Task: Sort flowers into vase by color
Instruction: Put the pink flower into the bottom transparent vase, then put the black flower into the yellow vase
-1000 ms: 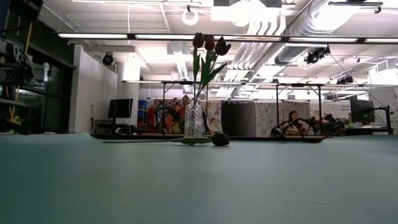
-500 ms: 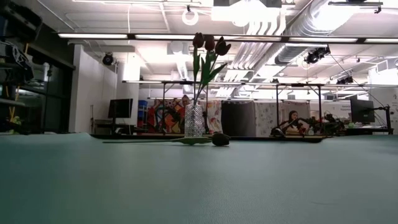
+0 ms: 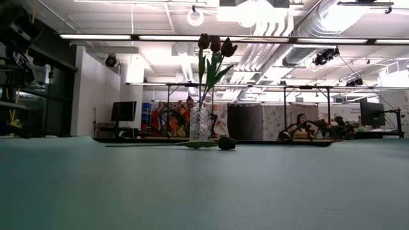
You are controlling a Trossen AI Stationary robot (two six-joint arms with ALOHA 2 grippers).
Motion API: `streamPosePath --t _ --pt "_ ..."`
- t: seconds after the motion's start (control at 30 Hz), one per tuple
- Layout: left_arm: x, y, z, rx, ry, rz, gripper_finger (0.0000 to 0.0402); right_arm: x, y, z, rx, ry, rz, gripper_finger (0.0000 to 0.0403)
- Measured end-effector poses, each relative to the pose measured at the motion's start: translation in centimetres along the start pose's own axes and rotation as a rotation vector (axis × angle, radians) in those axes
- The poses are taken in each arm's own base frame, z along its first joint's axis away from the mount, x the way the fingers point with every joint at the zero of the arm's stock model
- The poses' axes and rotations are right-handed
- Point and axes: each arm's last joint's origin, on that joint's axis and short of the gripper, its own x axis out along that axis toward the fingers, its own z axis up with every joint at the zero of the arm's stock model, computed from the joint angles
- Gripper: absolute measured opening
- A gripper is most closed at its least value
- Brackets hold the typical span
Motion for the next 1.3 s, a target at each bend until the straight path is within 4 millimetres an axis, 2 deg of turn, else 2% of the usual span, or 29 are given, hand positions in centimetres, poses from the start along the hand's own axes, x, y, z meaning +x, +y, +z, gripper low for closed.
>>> streamPosePath --t 0.2,0.47,0.73,0.9,1.1,1.23,1.3 --pt "0.0 -0.2 0.7 -0.028 -0.050 -0.027 0.0239 0.0 0.0 0.0 0.000 0.000 0.000 0.0266" --pt "-0.2 -0.5 3.1 0.031 -0.223 0.064 0.0251 0.0 0.0 0.0 0.000 0.000 0.000 0.0266" --pt "-0.6 -1.2 8.5 0.096 -0.297 0.365 0.0251 0.0 -0.1 0.0 -0.031 0.000 -0.002 0.0266" --pt "-1.6 -1.1 12.1 0.016 -0.328 0.498 0.0251 0.0 -0.1 0.0 -0.075 -0.006 -0.019 0.0266" --pt "-2.8 -1.1 16.0 -0.068 -0.365 0.517 0.0251 0.0 -0.2 -0.1 -0.175 0.010 -0.029 0.0266" --pt "-2.9 -2.0 18.3 -0.101 -0.411 0.351 0.0250 0.0 -0.4 -0.1 -0.251 0.014 -0.035 0.0266" --pt "-2.4 -2.8 19.2 -0.089 -0.415 0.334 0.0249 0.1 -0.5 0.0 -0.291 0.018 -0.029 0.0266"
